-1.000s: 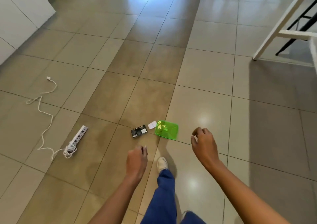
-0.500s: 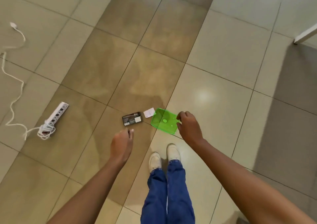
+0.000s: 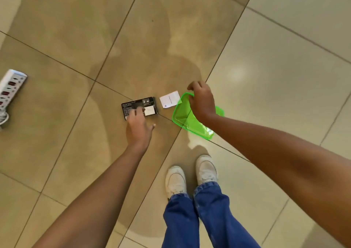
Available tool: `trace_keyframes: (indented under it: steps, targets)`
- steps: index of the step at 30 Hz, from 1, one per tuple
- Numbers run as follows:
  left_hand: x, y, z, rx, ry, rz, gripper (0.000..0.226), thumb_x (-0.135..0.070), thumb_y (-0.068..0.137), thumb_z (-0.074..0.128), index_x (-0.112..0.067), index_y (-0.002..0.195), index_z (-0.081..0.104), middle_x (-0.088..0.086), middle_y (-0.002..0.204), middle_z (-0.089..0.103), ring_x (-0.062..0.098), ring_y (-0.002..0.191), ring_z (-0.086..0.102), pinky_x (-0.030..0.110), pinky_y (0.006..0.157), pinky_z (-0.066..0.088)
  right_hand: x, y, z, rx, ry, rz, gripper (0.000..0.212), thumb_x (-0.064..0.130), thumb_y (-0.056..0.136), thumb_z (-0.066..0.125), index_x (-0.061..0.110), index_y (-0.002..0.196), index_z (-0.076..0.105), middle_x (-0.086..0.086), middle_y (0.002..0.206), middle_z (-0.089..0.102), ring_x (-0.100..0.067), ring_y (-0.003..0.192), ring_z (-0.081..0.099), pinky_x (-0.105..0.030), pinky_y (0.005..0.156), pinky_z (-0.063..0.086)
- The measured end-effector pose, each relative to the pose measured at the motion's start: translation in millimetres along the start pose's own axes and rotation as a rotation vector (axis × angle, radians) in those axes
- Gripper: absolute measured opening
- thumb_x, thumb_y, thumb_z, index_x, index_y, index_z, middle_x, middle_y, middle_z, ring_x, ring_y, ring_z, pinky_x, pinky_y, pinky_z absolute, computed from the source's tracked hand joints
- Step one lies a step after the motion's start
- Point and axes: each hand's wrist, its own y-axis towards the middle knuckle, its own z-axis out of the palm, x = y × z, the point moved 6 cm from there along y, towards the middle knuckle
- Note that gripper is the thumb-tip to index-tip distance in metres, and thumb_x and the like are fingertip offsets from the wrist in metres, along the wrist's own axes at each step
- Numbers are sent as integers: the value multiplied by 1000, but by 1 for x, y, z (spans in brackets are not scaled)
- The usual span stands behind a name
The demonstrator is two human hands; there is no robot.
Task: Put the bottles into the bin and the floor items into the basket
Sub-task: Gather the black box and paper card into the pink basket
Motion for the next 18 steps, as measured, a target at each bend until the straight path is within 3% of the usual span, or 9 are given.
trace_keyframes:
  steps: [4, 8, 11, 14, 18]
  targets:
    - [24, 52, 39, -58, 137, 31, 89, -30, 64, 86, -9, 137, 39, 17, 146, 30, 34, 132, 34, 39, 111, 32, -7, 44, 74, 182, -142, -146, 39, 0, 79, 66, 5, 117, 56, -15, 120, 55, -33, 108, 51, -40, 85, 44]
    - [51, 94, 72, 35, 280, 69, 114, -33, 58, 88, -19, 148, 20, 14, 157, 10, 35, 145, 13, 46, 117, 13, -10, 74, 135, 346, -317, -286, 49, -5, 78, 65, 3, 124, 52, -18, 131, 46, -34, 115, 47, -39, 88, 42]
    - [71, 113, 88, 109, 364, 68, 119, -30, 62, 87, -18, 152, 10, 13, 160, 3, 34, 148, -1, 50, 118, 2, -15, 83, 161, 389, -461, -321, 61, 4, 74, 74, 5, 129, 46, -20, 131, 42, -36, 117, 45, -40, 88, 43]
    - [81, 122, 92, 145, 449, 86, 114, -31, 65, 85, -21, 151, 12, 15, 154, 22, 34, 146, 12, 53, 117, 9, -24, 82, 175, 375, -543, -311, 71, 2, 71, 77, 7, 131, 39, -21, 129, 41, -39, 113, 45, -43, 84, 45]
    - [88, 116, 89, 132, 537, 114, 100, -32, 64, 85, -16, 145, 28, 16, 136, 45, 34, 128, 42, 53, 112, 23, -35, 83, 172, 399, -434, -147, 49, -3, 75, 69, 2, 117, 45, -24, 112, 56, -42, 104, 56, -41, 74, 44]
